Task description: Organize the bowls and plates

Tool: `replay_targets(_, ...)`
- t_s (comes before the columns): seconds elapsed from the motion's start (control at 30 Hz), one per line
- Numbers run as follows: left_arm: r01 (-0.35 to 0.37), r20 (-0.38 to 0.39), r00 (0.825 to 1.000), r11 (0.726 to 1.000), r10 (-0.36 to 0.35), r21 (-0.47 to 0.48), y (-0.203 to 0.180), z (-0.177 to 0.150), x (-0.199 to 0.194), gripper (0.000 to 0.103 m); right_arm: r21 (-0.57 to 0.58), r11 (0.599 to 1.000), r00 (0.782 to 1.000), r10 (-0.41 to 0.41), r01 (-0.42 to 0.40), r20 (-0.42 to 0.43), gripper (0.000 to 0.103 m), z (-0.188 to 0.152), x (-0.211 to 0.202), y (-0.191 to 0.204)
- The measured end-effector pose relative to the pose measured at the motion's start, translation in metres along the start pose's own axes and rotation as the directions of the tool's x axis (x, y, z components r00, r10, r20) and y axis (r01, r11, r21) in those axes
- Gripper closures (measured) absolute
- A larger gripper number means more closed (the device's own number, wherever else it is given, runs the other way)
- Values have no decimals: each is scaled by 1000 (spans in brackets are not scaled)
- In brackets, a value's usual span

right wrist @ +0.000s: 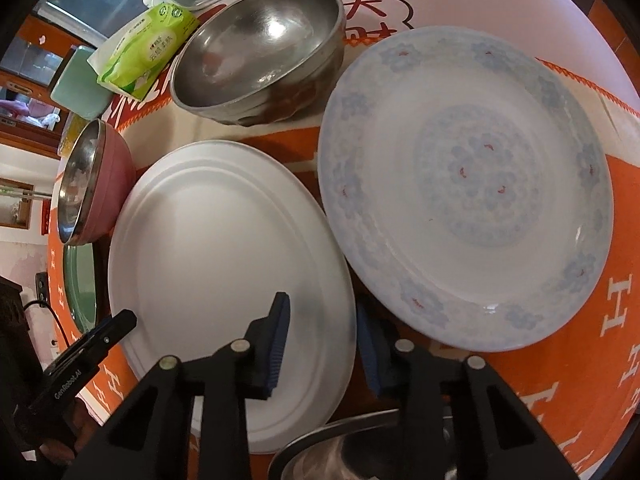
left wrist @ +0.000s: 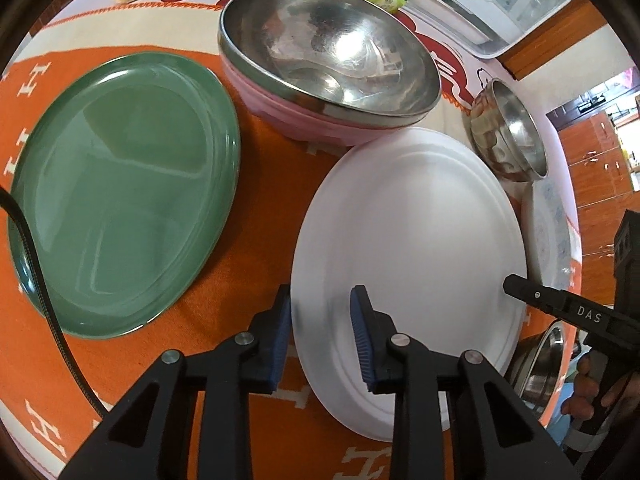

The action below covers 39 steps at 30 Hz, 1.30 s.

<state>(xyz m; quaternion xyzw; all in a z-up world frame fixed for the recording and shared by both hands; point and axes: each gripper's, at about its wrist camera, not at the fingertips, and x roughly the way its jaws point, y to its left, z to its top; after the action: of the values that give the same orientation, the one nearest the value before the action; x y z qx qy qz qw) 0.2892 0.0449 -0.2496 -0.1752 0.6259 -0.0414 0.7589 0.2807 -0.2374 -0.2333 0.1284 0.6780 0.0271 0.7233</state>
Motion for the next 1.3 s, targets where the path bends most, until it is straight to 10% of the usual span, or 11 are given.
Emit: replay_targets(1.3,16,174,985,1000,-18,10,2,-61,-114,75,-59,997,976,63,-51,210,73,-85,-109,27)
